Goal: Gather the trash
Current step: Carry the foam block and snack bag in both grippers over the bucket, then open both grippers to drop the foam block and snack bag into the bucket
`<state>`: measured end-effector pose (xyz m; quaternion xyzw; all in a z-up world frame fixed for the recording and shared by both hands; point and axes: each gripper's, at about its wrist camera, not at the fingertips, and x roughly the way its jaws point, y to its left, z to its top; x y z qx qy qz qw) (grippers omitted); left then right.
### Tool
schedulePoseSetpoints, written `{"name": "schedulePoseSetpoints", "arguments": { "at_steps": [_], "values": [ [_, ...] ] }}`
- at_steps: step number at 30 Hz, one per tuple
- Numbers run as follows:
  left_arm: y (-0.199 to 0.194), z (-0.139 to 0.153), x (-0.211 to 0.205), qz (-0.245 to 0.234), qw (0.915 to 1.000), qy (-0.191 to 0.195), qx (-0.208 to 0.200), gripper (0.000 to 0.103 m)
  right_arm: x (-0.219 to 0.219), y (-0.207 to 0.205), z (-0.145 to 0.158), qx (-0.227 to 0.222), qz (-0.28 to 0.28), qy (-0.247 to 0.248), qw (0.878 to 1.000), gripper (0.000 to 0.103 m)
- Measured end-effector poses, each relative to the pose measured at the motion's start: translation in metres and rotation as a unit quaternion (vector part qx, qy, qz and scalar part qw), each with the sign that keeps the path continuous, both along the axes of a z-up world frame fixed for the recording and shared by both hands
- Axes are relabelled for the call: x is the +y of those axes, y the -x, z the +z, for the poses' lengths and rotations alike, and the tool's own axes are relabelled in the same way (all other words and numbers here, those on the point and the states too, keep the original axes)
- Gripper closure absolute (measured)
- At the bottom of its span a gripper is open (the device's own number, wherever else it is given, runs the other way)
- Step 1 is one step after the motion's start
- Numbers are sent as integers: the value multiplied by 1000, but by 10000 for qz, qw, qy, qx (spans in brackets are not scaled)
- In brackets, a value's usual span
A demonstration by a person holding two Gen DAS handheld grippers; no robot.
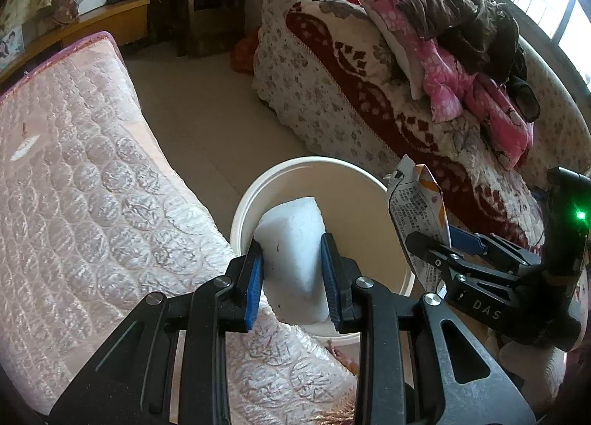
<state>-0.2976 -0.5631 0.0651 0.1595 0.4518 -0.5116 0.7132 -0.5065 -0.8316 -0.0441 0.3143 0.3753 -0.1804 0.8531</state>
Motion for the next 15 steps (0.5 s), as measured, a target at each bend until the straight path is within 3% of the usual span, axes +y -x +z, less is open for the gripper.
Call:
{"name": "schedulePoseSetpoints", "arguments": {
  "at_steps": [10, 15],
  "values": [
    [3, -3, -3, -69, 10000, -15, -31, 72, -5, 0, -9, 70, -62, -85, 9999, 53],
    [0, -4, -2, -73, 9999, 41, 63, 64, -6, -1, -9, 40, -89, -108, 9999, 46]
  ]
}}
